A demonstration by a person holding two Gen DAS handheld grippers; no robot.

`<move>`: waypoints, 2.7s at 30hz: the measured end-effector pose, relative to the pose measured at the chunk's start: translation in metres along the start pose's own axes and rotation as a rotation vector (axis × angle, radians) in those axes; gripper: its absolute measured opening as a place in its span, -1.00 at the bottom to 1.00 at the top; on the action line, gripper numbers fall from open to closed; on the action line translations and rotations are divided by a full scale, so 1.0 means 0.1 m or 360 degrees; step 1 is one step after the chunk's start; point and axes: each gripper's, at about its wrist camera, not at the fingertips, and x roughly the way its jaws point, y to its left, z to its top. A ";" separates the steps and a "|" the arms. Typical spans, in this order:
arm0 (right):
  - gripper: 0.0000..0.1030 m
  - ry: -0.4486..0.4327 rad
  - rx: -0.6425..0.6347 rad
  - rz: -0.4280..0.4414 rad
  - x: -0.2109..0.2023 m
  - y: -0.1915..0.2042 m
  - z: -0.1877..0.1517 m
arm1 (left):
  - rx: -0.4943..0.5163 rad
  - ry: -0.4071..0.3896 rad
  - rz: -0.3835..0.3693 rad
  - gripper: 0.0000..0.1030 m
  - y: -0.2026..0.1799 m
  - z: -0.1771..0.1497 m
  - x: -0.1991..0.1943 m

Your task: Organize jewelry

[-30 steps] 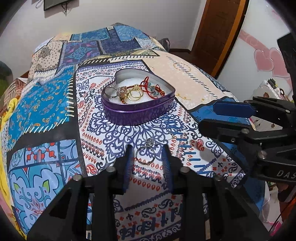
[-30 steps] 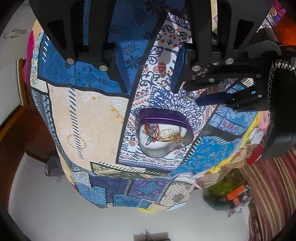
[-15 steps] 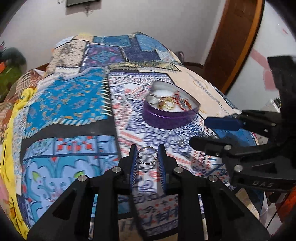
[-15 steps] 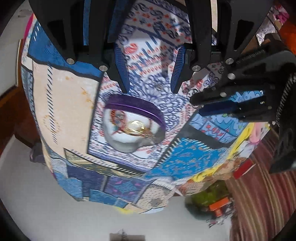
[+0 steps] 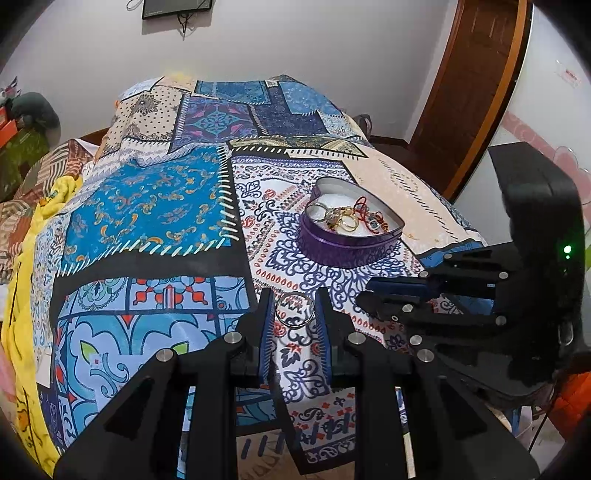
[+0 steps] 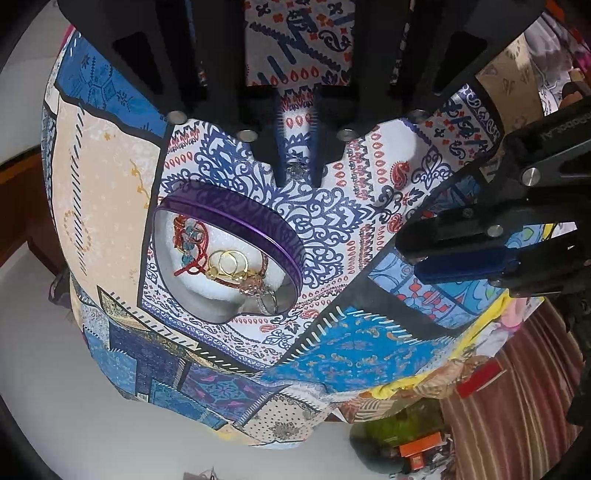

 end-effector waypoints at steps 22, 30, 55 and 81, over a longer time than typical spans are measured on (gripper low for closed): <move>-0.82 -0.0375 0.0229 -0.0042 -0.80 -0.29 0.16 | 0.0073 -0.0201 -0.0018 -0.60 -0.29 0.48 -0.29; -0.82 -0.0469 0.0273 -0.0055 -0.90 -0.39 0.26 | 0.0115 -0.0236 -0.0040 -0.60 -0.40 0.63 -0.24; -0.82 -0.0361 0.0412 0.0063 -0.34 -0.79 0.49 | 0.0118 -0.0041 -0.0102 -0.60 -0.32 0.77 0.57; -0.72 -0.0267 0.0382 0.0128 -0.16 -0.79 0.60 | 0.0118 0.0017 -0.0099 -0.60 -0.29 0.72 0.66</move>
